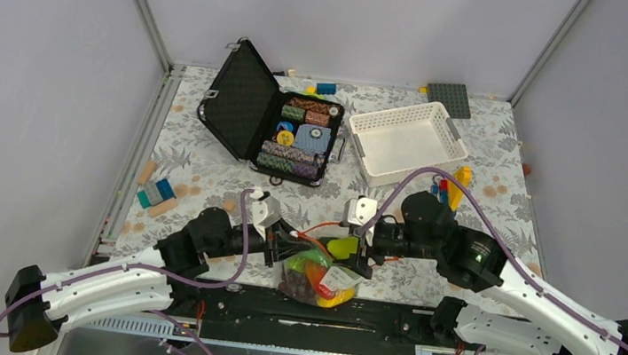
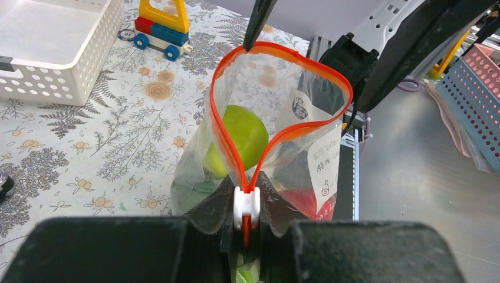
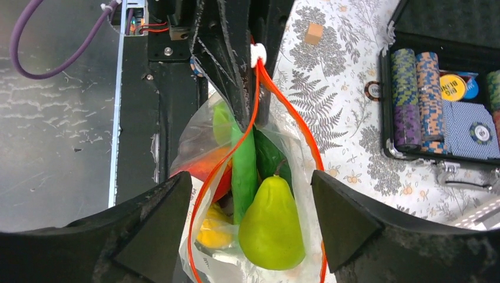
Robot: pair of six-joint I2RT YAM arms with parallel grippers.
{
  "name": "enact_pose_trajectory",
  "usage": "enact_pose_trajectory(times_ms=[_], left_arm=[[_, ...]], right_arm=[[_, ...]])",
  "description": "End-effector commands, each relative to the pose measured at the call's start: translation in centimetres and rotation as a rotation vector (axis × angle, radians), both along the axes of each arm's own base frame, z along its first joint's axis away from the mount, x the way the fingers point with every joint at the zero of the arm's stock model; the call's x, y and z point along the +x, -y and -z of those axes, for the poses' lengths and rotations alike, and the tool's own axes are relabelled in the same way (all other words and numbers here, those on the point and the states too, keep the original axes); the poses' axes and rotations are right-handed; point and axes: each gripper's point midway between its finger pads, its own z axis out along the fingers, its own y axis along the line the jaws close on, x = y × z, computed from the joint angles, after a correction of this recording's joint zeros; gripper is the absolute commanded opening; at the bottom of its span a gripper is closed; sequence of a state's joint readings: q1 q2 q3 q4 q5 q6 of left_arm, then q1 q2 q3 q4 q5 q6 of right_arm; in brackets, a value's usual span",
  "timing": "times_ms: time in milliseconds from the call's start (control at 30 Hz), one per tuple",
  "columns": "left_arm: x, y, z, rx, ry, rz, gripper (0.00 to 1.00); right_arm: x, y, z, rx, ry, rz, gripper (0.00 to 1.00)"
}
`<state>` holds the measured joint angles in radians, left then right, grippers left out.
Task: Place the food in the zip-top bag and seal the zipper
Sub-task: Zip the zipper food storage bag at the center of the board.
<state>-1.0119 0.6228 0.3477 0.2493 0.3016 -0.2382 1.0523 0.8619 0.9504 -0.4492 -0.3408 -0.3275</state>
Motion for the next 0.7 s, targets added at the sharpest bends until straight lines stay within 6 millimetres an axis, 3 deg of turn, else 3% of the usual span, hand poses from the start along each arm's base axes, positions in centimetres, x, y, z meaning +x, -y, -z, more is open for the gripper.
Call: enact_pose_trajectory(times_ms=[0, 167, 267, 367, 433, 567, 667], left_arm=[[0.0, 0.2, -6.5, -0.157, 0.118, 0.016, 0.00], [-0.2, 0.6, -6.5, -0.132, 0.110, 0.037, 0.00], [-0.4, 0.8, -6.4, -0.117, 0.108, 0.056, 0.00], [-0.4, 0.7, -6.5, -0.113, 0.111, 0.052, 0.00], [-0.2, 0.5, -6.4, -0.113, 0.109, 0.039, 0.00], [0.1, 0.0, -6.0, -0.102, 0.110, 0.007, 0.00], [0.1, -0.4, -5.7, -0.100, 0.113, -0.007, 0.00]], right_arm=[[-0.3, -1.8, -1.9, 0.043, 0.074, -0.111, 0.85], [0.2, -4.4, -2.2, 0.015, 0.065, -0.181, 0.88], [0.7, -5.3, -1.1, -0.041, 0.027, -0.187, 0.83], [0.8, -5.1, 0.7, -0.119, -0.010, -0.186, 0.66], [0.4, -4.5, 1.7, -0.169, -0.042, -0.196, 0.48], [0.3, -3.3, 3.2, -0.230, -0.062, -0.176, 0.41], [0.2, -2.8, 3.6, -0.235, -0.054, -0.169, 0.30]])
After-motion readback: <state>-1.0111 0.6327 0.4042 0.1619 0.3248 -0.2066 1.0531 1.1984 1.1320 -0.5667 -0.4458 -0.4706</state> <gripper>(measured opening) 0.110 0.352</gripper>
